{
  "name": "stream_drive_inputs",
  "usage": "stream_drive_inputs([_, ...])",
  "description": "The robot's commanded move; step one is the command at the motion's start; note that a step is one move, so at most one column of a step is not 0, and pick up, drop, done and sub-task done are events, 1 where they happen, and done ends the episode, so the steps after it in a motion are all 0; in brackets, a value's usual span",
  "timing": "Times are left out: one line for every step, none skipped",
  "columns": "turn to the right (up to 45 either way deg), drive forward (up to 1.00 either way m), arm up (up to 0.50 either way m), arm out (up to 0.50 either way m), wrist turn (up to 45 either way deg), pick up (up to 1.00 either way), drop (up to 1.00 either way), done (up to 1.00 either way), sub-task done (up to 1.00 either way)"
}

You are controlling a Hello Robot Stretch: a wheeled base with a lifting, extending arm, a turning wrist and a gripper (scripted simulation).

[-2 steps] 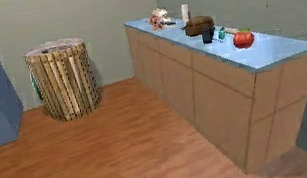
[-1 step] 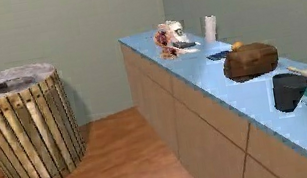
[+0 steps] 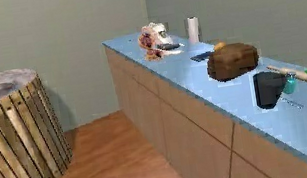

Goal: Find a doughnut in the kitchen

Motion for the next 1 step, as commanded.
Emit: stream_drive_inputs([0.0, 0.60, 0.00, 0.00, 0.0, 0.00, 0.00, 0.00, 0.00])
